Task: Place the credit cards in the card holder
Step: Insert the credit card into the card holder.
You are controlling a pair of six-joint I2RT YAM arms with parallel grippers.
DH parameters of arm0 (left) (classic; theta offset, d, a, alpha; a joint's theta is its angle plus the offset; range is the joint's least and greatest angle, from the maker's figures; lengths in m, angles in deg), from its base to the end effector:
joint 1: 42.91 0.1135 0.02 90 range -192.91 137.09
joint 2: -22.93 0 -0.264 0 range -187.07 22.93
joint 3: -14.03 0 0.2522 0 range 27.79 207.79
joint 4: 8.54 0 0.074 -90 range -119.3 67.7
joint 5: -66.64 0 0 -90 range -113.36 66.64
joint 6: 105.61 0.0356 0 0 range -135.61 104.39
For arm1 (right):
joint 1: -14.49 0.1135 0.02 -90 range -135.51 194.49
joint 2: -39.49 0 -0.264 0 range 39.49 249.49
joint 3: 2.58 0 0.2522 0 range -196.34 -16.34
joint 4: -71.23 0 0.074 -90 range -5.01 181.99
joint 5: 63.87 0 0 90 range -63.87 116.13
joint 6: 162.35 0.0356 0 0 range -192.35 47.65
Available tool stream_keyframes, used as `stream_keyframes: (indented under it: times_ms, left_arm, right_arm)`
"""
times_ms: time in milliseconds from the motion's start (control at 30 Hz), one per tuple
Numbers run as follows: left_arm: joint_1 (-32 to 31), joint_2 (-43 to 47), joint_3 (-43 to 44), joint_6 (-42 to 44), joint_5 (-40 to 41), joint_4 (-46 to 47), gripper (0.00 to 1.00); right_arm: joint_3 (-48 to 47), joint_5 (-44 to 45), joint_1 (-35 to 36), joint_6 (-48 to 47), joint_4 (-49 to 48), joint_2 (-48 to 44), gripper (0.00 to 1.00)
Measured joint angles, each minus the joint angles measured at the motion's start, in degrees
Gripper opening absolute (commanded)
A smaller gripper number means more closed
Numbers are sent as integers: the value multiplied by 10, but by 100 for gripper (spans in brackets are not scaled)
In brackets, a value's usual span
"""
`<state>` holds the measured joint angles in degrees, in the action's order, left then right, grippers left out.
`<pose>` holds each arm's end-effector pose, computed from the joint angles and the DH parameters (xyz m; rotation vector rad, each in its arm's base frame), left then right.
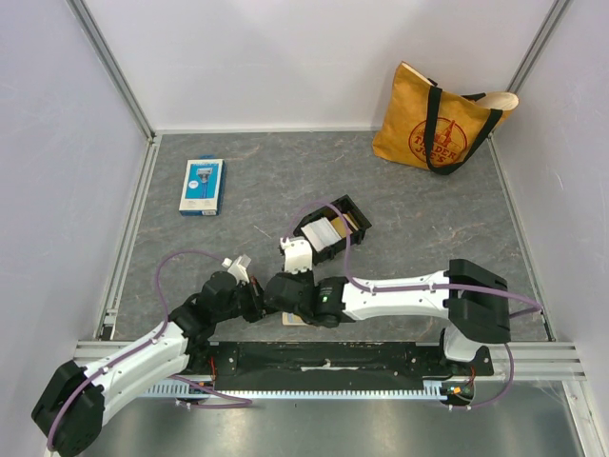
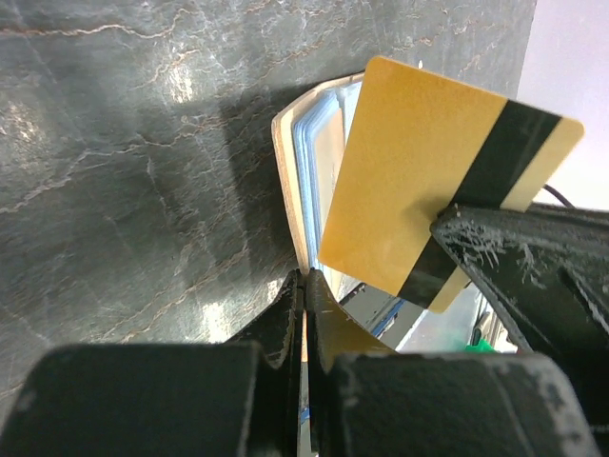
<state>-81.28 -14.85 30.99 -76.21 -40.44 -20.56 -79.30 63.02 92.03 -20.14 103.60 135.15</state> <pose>0.1016 -0.0938 0.1270 -0.2719 2.4097 -1.2367 0.0961 0.3358 0.2144 -0.2374 2.2634 0.3984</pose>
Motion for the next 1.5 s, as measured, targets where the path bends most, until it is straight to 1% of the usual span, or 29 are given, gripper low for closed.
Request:
stream_keyframes:
  times_ms: [267, 433, 633, 800, 1100, 1500]
  left_arm:
    - [0, 12, 0, 0, 0, -3, 2]
    - [0, 16, 0, 0, 0, -10, 2]
    - [0, 18, 0, 0, 0, -15, 2]
    - [0, 21, 0, 0, 0, -17, 2]
    - [0, 31, 0, 0, 0, -19, 2]
    - [0, 37, 0, 0, 0, -23, 2]
  right_arm:
    - [-77, 71, 46, -10, 93, 42, 0]
    - [-85, 93, 51, -10, 132, 48, 0]
    - [-85, 102, 51, -10, 147, 48, 0]
    - [-85, 92, 45, -12, 133, 48, 0]
    - [-85, 54, -4, -26, 75, 48, 0]
    - [-84, 39, -4, -27, 54, 48, 0]
